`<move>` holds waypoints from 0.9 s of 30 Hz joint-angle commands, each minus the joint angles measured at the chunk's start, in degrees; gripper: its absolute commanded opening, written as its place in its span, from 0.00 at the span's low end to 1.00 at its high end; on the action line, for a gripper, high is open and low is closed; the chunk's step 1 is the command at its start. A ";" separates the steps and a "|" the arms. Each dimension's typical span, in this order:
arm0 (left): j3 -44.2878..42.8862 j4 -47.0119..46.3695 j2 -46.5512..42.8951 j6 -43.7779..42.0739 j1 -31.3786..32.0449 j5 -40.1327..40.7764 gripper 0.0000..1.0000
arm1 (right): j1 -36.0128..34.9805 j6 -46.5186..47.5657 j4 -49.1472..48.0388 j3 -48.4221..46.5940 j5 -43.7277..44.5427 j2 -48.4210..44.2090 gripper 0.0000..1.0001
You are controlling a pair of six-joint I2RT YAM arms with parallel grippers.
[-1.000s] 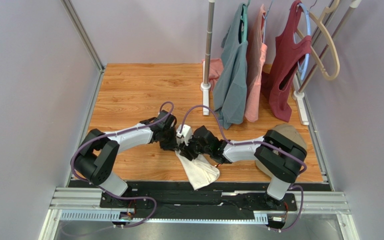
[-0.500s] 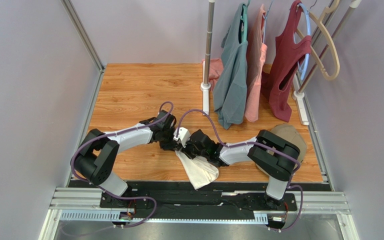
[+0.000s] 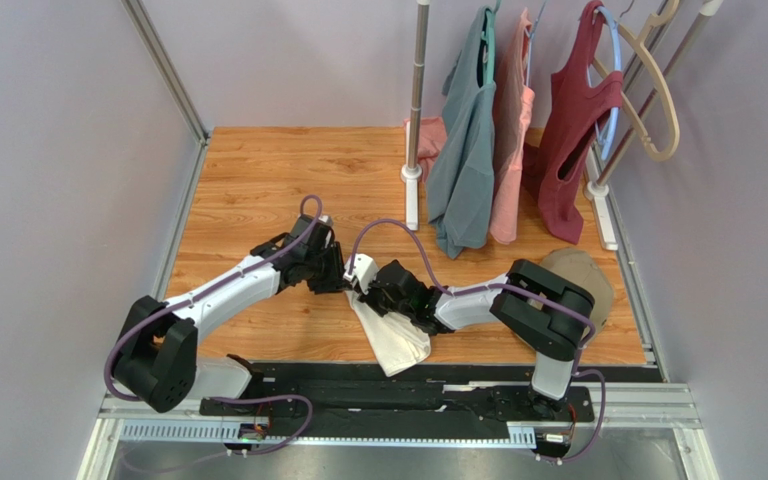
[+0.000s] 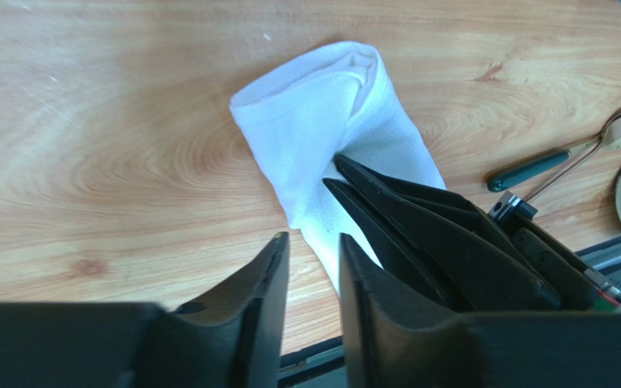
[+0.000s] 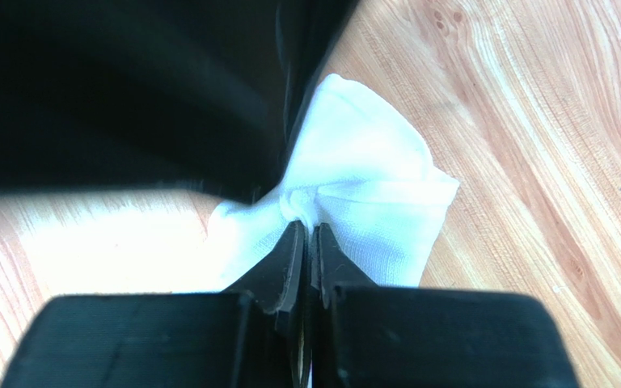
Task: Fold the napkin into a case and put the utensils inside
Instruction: Grasp the top corner of the smaller rectangle folded napkin from the folded napkin.
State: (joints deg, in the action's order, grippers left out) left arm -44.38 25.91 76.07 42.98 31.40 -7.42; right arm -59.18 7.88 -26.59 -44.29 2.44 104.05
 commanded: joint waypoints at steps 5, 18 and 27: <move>-6.23 0.46 6.80 -7.99 -1.16 -3.65 0.26 | -0.06 -3.66 4.00 1.14 -0.50 -1.13 0.00; -10.90 2.65 11.99 -11.17 1.73 -0.67 0.41 | -0.06 -5.94 4.79 0.70 -1.47 -3.06 0.00; -13.36 4.67 16.21 -11.52 3.41 1.44 0.30 | 0.03 -7.00 4.09 1.23 -1.56 -3.24 0.00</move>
State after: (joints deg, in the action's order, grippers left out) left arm -55.24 29.19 91.18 32.73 34.41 -7.40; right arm -59.07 2.35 -23.40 -43.88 1.87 102.00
